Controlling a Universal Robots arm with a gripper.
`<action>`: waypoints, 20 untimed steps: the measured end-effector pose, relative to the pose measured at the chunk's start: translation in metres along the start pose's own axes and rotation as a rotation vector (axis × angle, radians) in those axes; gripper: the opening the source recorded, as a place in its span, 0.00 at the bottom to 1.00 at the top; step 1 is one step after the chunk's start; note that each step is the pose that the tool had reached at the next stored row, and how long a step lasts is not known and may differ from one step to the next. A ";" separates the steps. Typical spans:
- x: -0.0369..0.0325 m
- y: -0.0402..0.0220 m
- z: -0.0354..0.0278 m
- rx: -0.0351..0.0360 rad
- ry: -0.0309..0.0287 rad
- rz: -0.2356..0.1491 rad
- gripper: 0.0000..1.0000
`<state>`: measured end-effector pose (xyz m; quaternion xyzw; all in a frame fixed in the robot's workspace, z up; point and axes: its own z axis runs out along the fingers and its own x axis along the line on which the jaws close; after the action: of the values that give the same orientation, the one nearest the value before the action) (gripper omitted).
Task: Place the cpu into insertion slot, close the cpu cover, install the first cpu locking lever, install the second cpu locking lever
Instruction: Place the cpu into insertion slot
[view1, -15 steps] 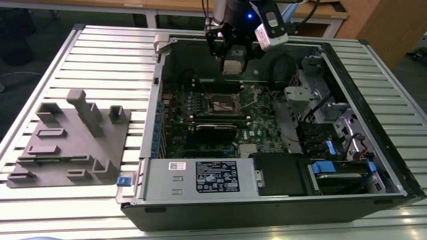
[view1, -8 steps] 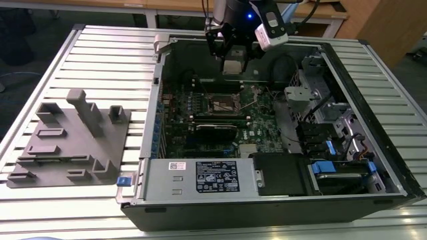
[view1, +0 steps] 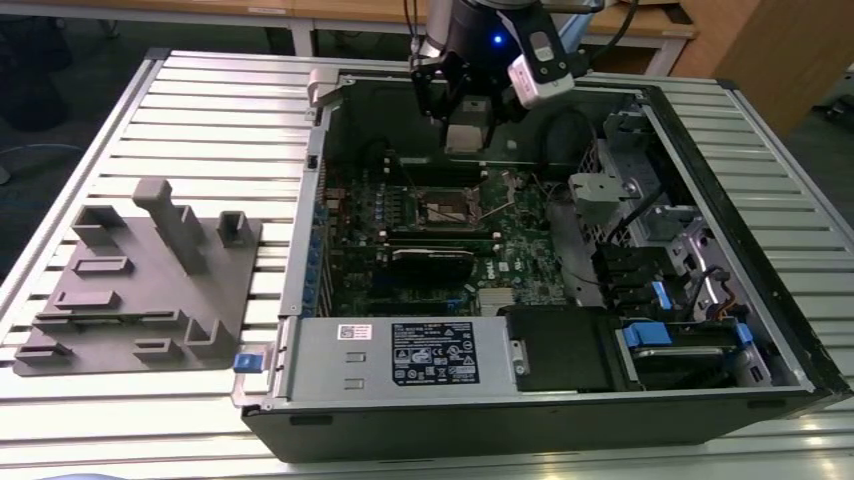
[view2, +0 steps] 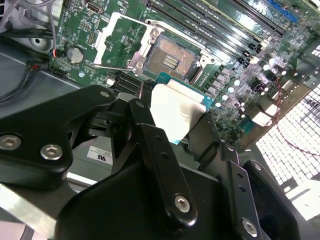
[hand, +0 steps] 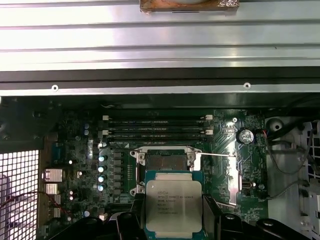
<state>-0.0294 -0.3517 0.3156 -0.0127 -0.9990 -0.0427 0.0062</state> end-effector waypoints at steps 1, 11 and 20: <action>0.0000 0.0000 0.0000 0.0001 0.0000 0.000 0.54; 0.0000 -0.0002 0.0018 -0.0001 0.0000 0.000 0.54; -0.0001 -0.0003 0.0037 0.0009 0.0000 0.000 0.54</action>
<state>-0.0294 -0.3518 0.3119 -0.0127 -0.9990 -0.0422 0.0063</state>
